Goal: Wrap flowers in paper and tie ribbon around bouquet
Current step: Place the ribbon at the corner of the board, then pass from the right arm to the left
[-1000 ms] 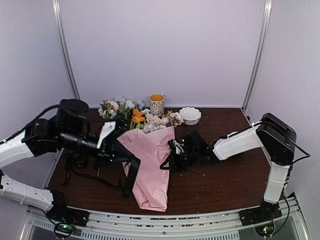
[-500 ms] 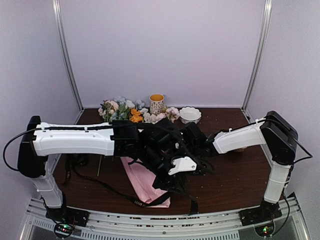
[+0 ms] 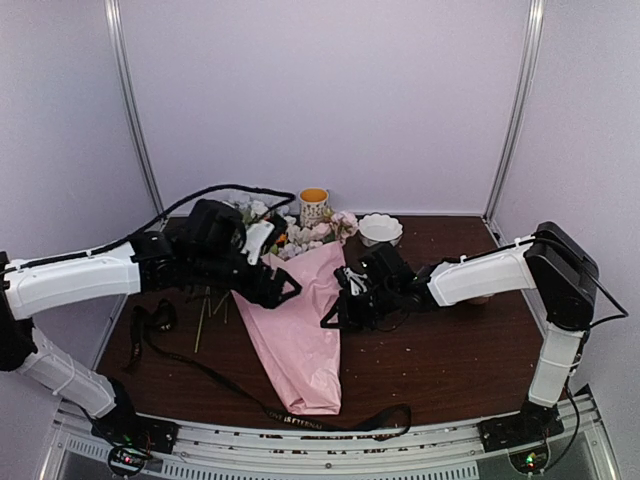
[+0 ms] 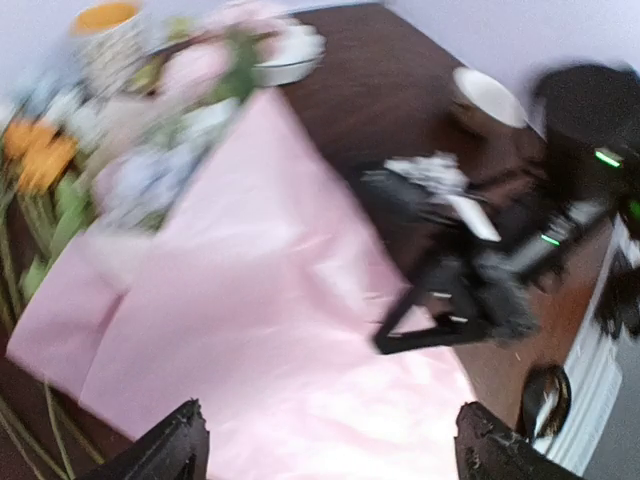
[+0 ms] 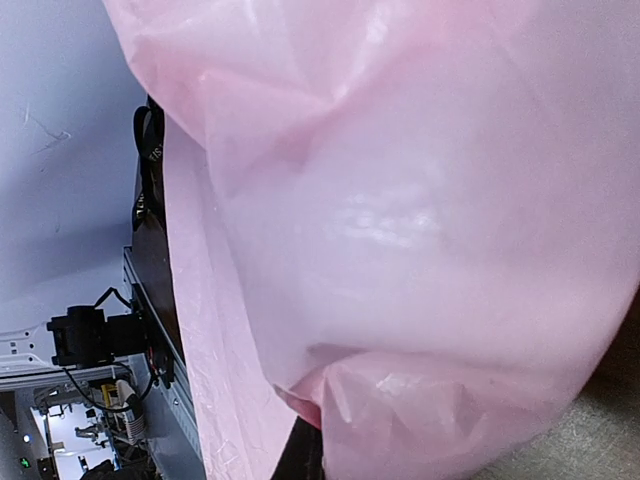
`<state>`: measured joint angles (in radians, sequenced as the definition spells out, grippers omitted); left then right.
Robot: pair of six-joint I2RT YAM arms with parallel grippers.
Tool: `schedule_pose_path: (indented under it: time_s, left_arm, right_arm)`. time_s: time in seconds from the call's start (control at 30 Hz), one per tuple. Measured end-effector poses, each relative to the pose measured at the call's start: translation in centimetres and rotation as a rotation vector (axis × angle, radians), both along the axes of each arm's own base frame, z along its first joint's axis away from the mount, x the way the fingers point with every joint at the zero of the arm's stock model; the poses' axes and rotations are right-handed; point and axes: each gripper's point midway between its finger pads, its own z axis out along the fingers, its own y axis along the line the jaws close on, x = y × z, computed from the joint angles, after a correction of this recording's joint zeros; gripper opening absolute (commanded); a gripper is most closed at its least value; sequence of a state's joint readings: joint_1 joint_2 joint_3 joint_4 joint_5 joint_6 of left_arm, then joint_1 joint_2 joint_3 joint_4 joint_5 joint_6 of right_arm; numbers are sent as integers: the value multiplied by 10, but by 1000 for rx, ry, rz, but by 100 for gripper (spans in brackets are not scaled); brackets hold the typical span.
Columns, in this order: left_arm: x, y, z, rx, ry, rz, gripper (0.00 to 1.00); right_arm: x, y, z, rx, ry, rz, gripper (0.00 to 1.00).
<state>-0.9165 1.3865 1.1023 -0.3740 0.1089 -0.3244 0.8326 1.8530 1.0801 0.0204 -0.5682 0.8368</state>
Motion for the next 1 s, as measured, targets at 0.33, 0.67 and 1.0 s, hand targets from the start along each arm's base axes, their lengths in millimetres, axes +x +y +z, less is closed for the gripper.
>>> schedule_pose_path:
  time_s: [0.33,0.67,1.0]
  left_arm:
    - [15,136,-159,-2,450,677,98]
    - [35,95,-170,-273,539,656,67]
    - [18,130,-149,-321,513,782,90]
  right_arm:
    - [0,1,1,3,-4,-2,0]
    - [0,0,-1,-2,-8,-7,0]
    - [1,-2,-4,-18,-13,-11,0]
